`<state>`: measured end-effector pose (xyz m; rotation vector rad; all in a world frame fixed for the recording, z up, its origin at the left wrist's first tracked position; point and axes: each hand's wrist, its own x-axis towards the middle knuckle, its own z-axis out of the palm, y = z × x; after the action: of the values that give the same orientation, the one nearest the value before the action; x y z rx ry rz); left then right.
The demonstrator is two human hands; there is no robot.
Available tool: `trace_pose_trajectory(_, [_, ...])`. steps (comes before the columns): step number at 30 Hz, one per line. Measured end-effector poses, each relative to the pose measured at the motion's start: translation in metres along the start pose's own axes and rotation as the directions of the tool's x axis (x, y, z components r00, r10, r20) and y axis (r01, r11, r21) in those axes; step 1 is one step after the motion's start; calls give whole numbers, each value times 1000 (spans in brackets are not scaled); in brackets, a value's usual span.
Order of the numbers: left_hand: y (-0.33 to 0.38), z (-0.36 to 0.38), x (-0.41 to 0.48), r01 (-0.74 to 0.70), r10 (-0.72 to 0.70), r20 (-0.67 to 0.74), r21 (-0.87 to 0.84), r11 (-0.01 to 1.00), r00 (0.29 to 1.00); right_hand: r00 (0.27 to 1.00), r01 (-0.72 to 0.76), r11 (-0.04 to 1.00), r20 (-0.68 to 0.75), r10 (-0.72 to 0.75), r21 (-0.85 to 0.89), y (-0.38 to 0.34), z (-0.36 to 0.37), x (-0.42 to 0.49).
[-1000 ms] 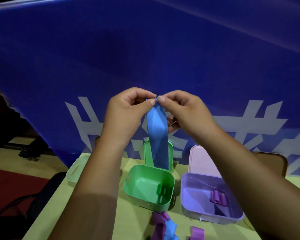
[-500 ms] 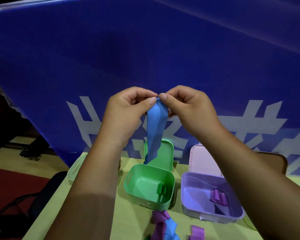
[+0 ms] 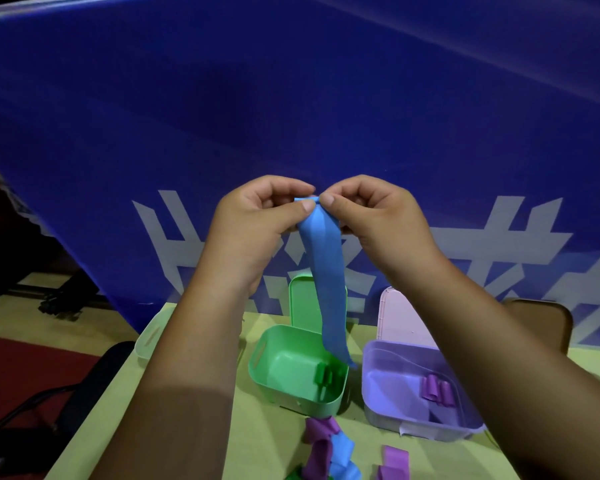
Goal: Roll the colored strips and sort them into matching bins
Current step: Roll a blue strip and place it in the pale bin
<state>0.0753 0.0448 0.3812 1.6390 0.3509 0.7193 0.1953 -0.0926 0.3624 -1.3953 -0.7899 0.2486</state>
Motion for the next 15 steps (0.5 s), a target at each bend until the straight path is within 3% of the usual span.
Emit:
trace_pose_trajectory(9, [-1, 6, -3, 153, -136, 80, -286, 946, 988, 1000, -23, 997, -6, 24, 80, 6, 2, 0])
trace_pose_trajectory(15, [-3, 7, -3, 149, -141, 50, -305, 941, 989, 999, -21, 997, -30, 24, 71, 5, 1, 1])
